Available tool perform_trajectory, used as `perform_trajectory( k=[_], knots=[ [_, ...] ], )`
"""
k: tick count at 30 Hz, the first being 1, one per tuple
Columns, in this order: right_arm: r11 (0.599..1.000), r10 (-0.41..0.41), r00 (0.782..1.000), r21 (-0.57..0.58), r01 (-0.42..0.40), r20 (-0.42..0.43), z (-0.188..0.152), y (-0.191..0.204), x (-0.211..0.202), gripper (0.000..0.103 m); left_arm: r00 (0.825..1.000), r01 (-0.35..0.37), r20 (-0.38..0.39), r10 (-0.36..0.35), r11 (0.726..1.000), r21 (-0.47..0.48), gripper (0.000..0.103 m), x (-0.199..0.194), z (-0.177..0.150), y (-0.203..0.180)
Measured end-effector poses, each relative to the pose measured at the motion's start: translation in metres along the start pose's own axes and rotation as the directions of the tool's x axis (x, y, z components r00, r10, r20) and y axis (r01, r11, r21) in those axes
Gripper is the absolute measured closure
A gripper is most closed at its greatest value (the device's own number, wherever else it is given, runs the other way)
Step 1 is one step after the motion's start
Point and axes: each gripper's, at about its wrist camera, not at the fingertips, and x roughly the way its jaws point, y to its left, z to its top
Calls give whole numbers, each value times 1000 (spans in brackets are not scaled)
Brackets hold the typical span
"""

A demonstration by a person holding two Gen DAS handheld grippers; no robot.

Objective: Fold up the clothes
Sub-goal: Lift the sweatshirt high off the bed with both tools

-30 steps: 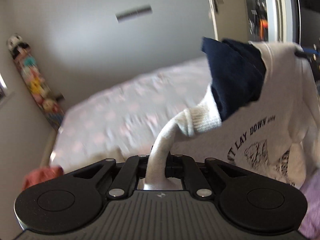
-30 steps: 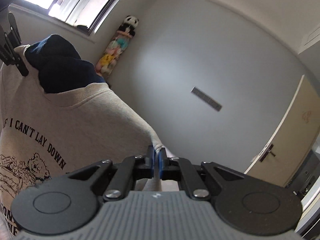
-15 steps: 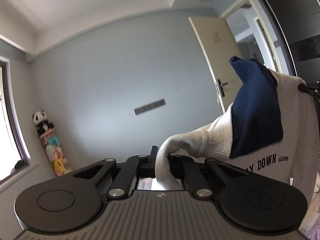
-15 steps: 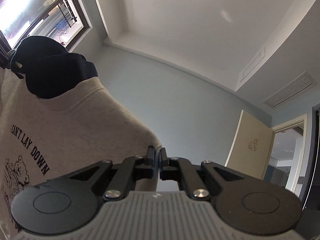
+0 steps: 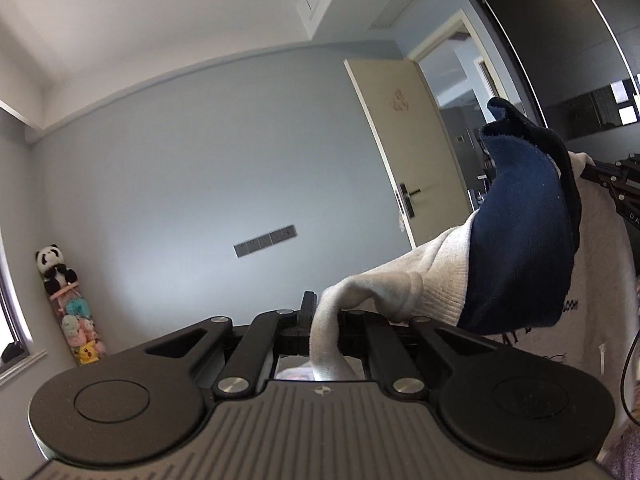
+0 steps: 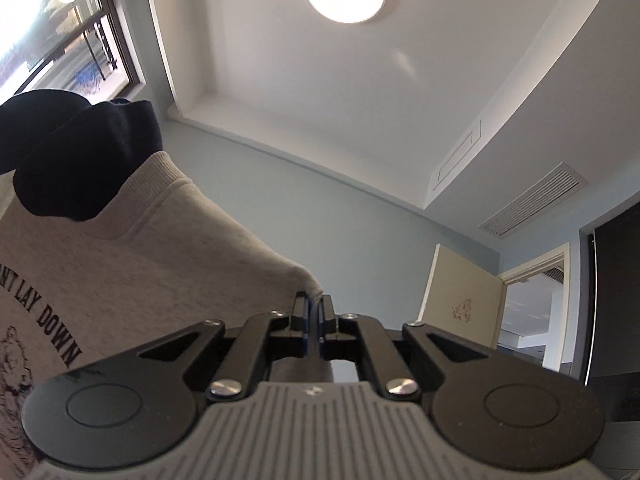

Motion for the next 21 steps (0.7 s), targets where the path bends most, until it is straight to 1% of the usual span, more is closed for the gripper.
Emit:
perform_trajectory(
  k=[2, 4, 7, 9, 12, 14, 18, 21],
  knots=[
    [1000, -1, 999, -5, 1, -44, -13, 4, 10, 98, 998, 26, -49, -26, 1000, -5, 100, 30, -4, -1],
    [1000, 1, 995, -5, -2, -103, -36, 10, 26, 98, 993, 53, -104, -54, 999, -11, 100, 65, -14, -3],
    [1000, 4, 982, -6, -5, -191, -70, 18, 50, 98, 981, 68, -181, -65, 998, 11, 100, 118, -34, -12],
    [1000, 5, 970, -9, -7, -242, -95, 26, 68, 98, 971, 74, -231, -66, 997, 27, 100, 155, -48, -18],
    [1000, 21, 948, 11, -18, -318, -133, 28, 98, 98, 948, 82, -310, -72, 996, 20, 100, 218, -72, -16],
    [999, 39, 927, 35, -28, -373, -158, 33, 121, 98, 931, 82, -356, -80, 997, -8, 100, 258, -91, -14],
    [997, 69, 870, 72, -39, -488, -216, 48, 171, 98, 898, 75, -429, -98, 995, -70, 100, 327, -126, -10],
    [995, 85, 822, 91, -41, -563, -262, 58, 203, 98, 870, 66, -481, -106, 993, -100, 100, 373, -157, -15]
  ],
)
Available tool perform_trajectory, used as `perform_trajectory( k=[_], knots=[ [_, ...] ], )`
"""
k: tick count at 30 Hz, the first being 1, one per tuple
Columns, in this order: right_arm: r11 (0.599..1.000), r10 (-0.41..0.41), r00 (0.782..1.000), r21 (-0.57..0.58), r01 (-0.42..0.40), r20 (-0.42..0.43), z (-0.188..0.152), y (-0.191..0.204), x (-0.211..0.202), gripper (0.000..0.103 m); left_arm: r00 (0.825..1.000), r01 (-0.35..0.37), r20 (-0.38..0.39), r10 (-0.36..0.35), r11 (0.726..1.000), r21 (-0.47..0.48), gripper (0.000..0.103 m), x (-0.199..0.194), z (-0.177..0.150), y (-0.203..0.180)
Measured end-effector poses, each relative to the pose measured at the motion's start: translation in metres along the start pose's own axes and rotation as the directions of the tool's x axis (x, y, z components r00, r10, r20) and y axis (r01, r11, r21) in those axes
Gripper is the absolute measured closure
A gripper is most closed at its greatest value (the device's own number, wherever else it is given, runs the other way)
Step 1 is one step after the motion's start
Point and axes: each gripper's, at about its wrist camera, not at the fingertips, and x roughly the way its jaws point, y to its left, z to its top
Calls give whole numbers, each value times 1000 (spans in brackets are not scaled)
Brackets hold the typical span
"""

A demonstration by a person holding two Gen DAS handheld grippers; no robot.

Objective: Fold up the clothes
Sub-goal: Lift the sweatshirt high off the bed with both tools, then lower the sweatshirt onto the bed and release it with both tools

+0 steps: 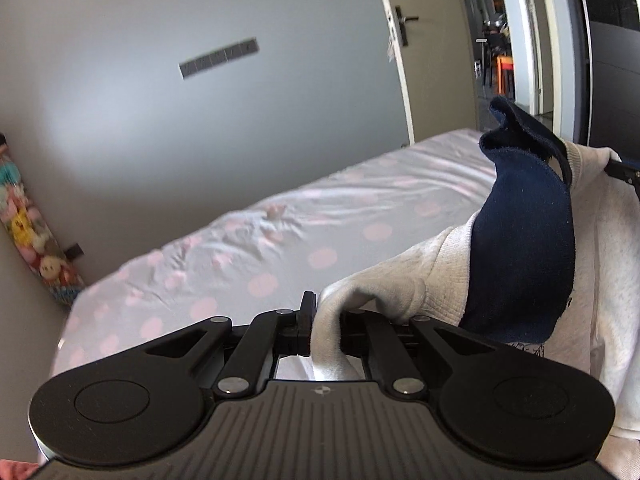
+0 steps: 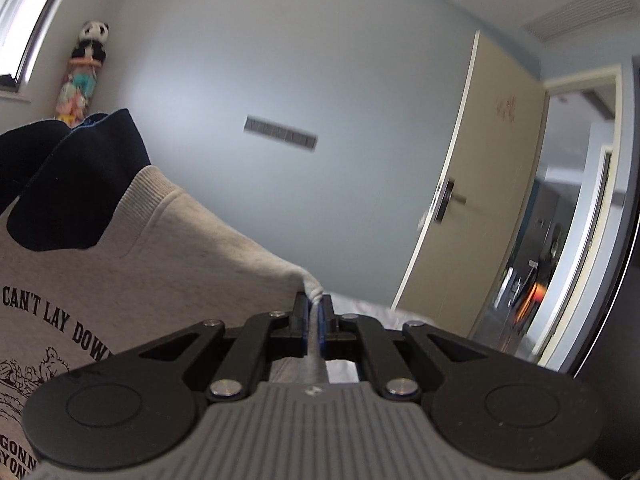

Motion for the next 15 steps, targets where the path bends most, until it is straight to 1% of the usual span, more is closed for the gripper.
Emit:
perform_trajectory(
  k=[2, 3, 5, 8, 10, 11, 12, 13, 15],
  knots=[
    [1000, 7, 999, -1, -7, -49, -13, 7, 33, 98, 999, 1, -38, -2, 1000, -19, 99, 35, -5, 0],
    [1000, 10, 997, -5, -10, -71, -20, 12, 48, 98, 999, -1, -55, -1, 1000, -31, 96, 50, -9, -2],
    [1000, 20, 994, -10, -21, -112, -31, 17, 71, 98, 996, 2, -90, -7, 998, -56, 92, 76, -16, -4],
    [999, 39, 984, -4, -40, -176, -49, 22, 100, 97, 992, 10, -124, -21, 997, -83, 88, 103, -27, -2],
    [999, 52, 974, 4, -53, -219, -59, 25, 117, 94, 988, 15, -150, -29, 996, -92, 79, 114, -33, 0],
    [998, 57, 970, 9, -57, -236, -65, 26, 124, 87, 986, 18, -164, -34, 995, -96, 76, 119, -36, 0],
    [999, 55, 968, 13, -53, -244, -70, 28, 126, 74, 984, 23, -174, -41, 995, -101, 69, 123, -40, 1],
    [999, 47, 968, 16, -44, -248, -75, 28, 126, 70, 983, 26, -180, -45, 994, -107, 63, 125, -43, 2],
    [999, 46, 965, 28, -40, -257, -85, 29, 123, 68, 982, 25, -185, -48, 992, -122, 60, 124, -50, 4]
  ],
)
